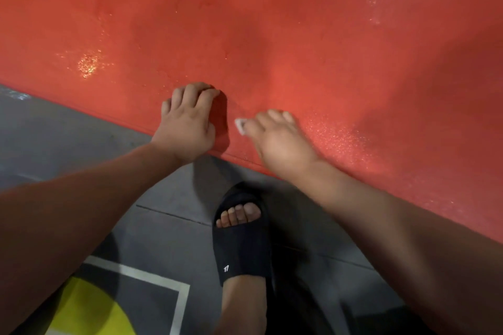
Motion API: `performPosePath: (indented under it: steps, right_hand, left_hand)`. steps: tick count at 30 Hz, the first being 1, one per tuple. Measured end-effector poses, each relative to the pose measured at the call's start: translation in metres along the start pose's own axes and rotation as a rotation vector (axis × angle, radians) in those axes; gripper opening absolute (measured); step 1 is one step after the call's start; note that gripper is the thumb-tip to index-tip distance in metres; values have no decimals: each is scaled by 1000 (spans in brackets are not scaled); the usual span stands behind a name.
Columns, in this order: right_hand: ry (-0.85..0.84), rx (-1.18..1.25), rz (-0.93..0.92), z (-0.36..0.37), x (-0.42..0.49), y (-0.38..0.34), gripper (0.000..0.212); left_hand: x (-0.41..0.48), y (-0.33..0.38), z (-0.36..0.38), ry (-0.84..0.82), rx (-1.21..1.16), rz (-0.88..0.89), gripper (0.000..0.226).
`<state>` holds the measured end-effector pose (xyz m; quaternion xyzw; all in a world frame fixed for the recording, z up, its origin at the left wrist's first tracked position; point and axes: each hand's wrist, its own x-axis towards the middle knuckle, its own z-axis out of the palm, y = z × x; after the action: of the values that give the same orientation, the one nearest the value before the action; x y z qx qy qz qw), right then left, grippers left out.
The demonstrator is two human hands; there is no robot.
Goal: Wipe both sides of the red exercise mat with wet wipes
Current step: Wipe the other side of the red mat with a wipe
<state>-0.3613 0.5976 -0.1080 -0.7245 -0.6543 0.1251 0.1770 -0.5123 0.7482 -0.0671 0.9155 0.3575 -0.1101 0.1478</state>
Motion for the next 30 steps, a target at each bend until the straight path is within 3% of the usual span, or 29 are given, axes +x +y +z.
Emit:
performPosePath:
  steps: [2,7,11,16,18,21,25,27,30]
  right_hand:
    - [81,32,198,1,1,-4,30]
    - [-12,67,46,-2,-55,-28,35]
    - [74,-73,307,-19,-114,4,8]
    - [229,-188,709,-30,-157,18,7]
    - [225,-165,663,-17,-143,-1,10]
    - [158,-84,418,2,-116,-31,16]
    - [80,-81,303,-11,-119,-11,16]
    - [68,-107,361,-26,-131,15,9]
    - [139,-155,605,-43,-136,46,6]
  left_hand:
    - [-2,7,3,-15,1,32,70]
    - [-4,28,10,-36,3,116,69]
    - [-5,45,11,-48,8,173,71]
    - [-5,55,14,-85,50,226,70]
    - [-5,58,15,-98,59,207,70]
    - [-5,61,17,-88,67,175,70]
    - [-5,64,21,-92,66,165,66]
    - [-4,65,21,-92,71,153,67]
    - [-1,67,18,-94,65,138,67]
